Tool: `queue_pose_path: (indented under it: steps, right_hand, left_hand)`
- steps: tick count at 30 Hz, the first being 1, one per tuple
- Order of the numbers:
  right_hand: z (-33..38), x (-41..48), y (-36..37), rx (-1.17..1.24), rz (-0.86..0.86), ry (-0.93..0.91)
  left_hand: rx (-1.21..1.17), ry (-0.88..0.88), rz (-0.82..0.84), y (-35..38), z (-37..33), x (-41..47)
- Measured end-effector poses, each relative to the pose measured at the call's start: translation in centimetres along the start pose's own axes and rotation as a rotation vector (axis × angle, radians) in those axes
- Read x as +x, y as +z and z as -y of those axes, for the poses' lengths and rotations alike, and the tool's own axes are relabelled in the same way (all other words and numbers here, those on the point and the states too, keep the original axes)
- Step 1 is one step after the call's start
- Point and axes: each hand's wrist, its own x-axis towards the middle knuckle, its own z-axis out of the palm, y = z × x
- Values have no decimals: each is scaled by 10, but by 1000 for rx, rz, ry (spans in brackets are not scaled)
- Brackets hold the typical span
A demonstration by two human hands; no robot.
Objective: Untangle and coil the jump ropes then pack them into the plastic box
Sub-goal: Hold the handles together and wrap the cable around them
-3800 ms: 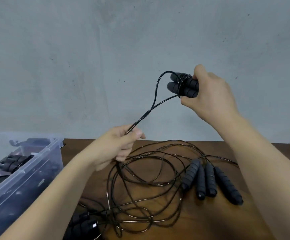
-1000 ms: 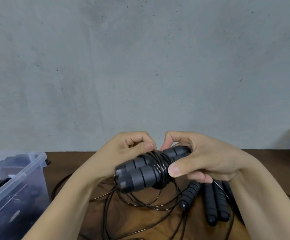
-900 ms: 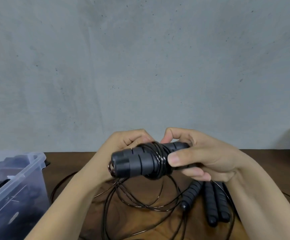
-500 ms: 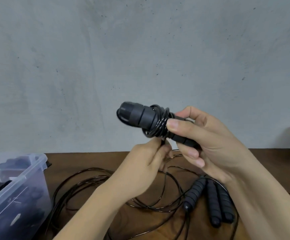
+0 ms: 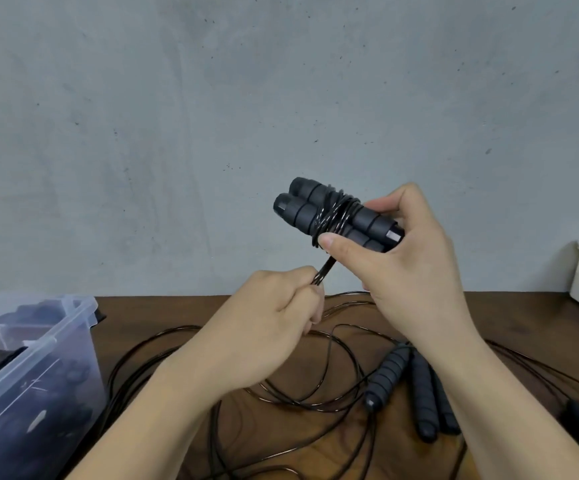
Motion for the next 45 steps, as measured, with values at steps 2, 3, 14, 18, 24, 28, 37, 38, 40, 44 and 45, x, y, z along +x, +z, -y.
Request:
queue_pose_path:
  steps: [2, 3, 14, 18, 24, 28, 37, 38, 40, 44, 45]
  right_hand:
    - [-4, -1, 5, -73, -25, -49]
    - [-6, -1, 8, -115, -36, -74]
    - [-25, 6, 12, -343, 232, -83]
    - [-21, 5, 9, -443, 319, -100]
    - [-16, -2, 8, -445, 511, -73]
    - [-10, -5, 6, -342, 721, 18]
    - [10, -13, 4, -220, 961, 83]
    - [12, -11, 0, -190, 984, 96]
    - [13, -7, -8, -109, 1030, 116]
    - [8, -1, -22, 115, 1106, 212]
    - [6, 0, -24, 196, 1117, 254]
  left_hand:
    - [35, 2, -41, -3, 0, 0]
    - [72, 4, -60, -4, 0, 0]
    - [375, -90, -250, -28, 19, 4]
    - [422, -64, -247, -32, 28, 5]
    - [488, 19, -335, -28, 34, 6]
    - [467, 134, -386, -31, 36, 7]
    - [128, 138, -279, -38, 47, 6]
    - [92, 126, -250, -37, 48, 5]
    - [4, 114, -188, -34, 49, 7]
    - [-220, 130, -65, -33, 49, 10]
    - [-278, 143, -46, -33, 46, 9]
